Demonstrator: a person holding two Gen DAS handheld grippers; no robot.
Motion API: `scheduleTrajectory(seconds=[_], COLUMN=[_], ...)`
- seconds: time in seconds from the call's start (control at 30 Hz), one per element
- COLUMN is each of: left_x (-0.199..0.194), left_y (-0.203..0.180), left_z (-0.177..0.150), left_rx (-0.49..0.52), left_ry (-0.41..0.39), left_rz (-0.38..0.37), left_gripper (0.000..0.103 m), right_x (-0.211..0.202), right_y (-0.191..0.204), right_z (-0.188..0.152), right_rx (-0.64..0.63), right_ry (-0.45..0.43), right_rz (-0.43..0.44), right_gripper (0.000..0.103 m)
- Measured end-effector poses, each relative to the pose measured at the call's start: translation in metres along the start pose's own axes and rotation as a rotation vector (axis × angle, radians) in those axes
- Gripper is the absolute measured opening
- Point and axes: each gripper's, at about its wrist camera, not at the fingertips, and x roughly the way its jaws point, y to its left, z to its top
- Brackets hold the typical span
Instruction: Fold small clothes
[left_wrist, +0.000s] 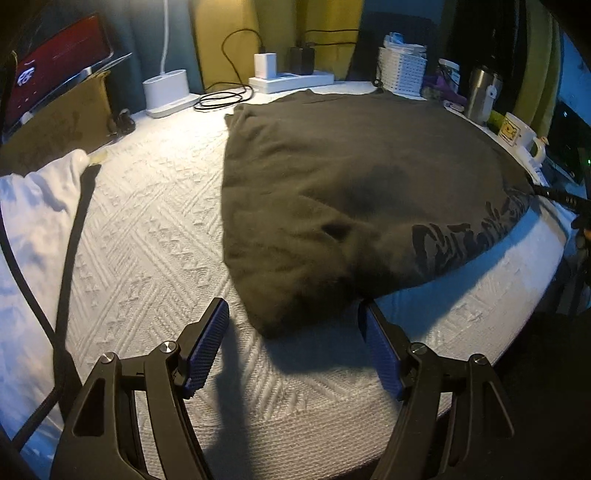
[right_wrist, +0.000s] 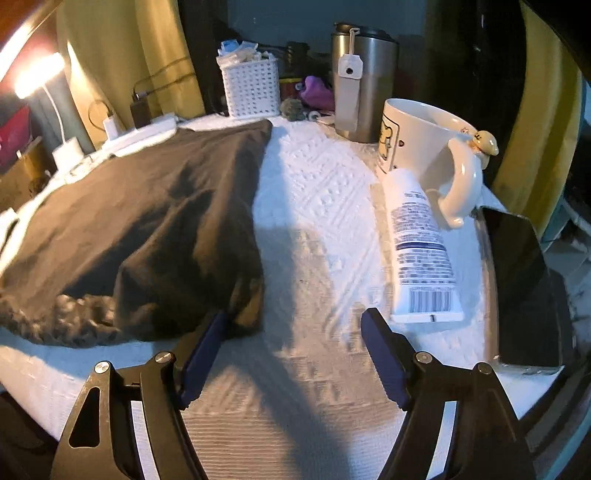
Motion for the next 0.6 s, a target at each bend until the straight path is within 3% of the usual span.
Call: scheduleTrajectory(seconds=[0.1, 0.2, 0.23, 0.3, 0.33, 0.37, 0.6], left_x=[0.003, 0.003, 0.002, 0.000, 0.000, -0.001, -0.046], left_y=[-0.002, -0.001, -0.002, -0.004, -0.003, -0.003, 0.002], left_z=[-0.002, -0.002, -0.002, -0.001, 0.001, 0.003, 0.025], left_rx=[0.026, 0.028, 0.031, 0.044, 0.041, 0.030, 0.012], left_ry=[-0.017, -0.026, -0.033, -0.044, -0.041, -0.037, -0.168], left_rz=[0.012, 0.018, 0.019, 0.004, 0.002, -0.004, 0.043], left_gripper=[0.072, 0.072, 0.066, 0.039, 0.019, 0.013, 0.008], right_x=[0.003, 0.007, 0.008, 0.010, 0.011, 0.010, -0.030], right_y=[0.005, 0.019, 0.021, 0.026, 0.028, 0.031, 0.024], right_z=[0.001, 0.001, 0.001, 0.002, 0.002, 0.003, 0.024], right_rx=[0.027, 0.007, 0.005, 0.011, 0.006, -0.004, -0.022], right_ry=[-0.021, -0.034, -0.035, -0.025, -0.021, -0.025, -0.118], right_rz=[0.093, 0.108, 0.122, 0.163, 0.173, 0.170, 0.120], right_gripper=[0.074, 0.060, 0.053, 0.024, 0.020, 0.016, 0.013])
